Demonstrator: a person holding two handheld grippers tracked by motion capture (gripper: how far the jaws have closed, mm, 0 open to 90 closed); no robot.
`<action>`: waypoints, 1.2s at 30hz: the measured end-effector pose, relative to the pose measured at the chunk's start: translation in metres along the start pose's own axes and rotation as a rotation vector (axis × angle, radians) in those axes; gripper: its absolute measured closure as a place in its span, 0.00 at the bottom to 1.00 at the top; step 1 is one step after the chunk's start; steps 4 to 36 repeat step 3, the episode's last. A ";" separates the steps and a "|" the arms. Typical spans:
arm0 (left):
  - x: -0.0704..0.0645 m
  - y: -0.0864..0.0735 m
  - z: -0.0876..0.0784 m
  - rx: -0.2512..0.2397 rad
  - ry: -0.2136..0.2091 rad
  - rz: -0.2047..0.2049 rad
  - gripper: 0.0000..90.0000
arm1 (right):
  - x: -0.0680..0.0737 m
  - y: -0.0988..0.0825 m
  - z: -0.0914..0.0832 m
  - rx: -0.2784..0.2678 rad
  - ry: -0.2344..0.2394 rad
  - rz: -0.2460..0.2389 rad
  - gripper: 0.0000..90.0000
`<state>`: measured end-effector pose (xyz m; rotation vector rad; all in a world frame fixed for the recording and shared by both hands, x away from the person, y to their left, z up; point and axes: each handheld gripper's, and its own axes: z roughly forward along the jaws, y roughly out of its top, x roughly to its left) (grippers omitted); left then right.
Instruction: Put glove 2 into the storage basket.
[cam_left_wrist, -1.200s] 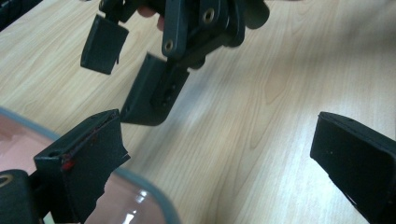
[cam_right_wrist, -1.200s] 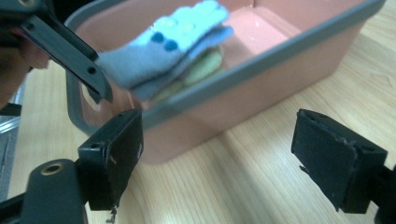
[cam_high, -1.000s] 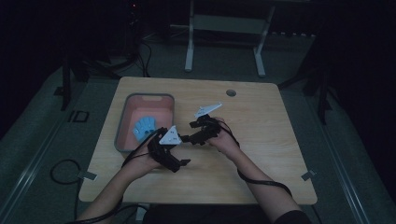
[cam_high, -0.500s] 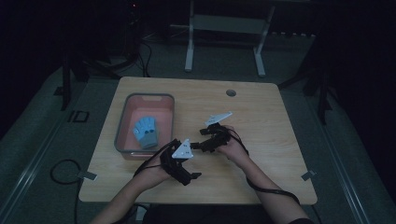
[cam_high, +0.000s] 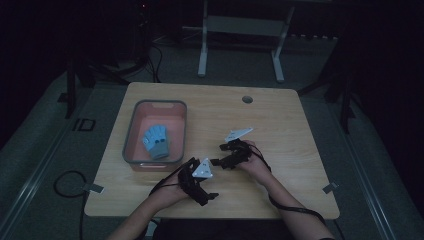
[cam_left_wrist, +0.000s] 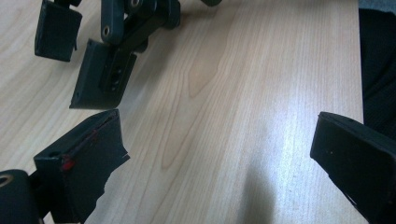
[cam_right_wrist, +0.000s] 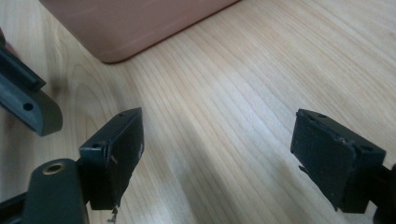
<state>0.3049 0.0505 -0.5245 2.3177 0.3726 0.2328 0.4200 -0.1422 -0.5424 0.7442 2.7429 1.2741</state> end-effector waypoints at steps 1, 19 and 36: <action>0.000 -0.001 0.001 0.002 -0.003 -0.002 0.03 | 0.000 0.000 0.000 0.000 0.000 0.000 0.19; 0.000 -0.003 0.002 0.002 -0.008 -0.005 0.03 | 0.000 0.000 -0.001 -0.004 0.000 0.001 0.19; 0.000 -0.003 0.002 0.002 -0.008 -0.005 0.03 | 0.000 0.000 -0.001 -0.004 0.000 0.001 0.19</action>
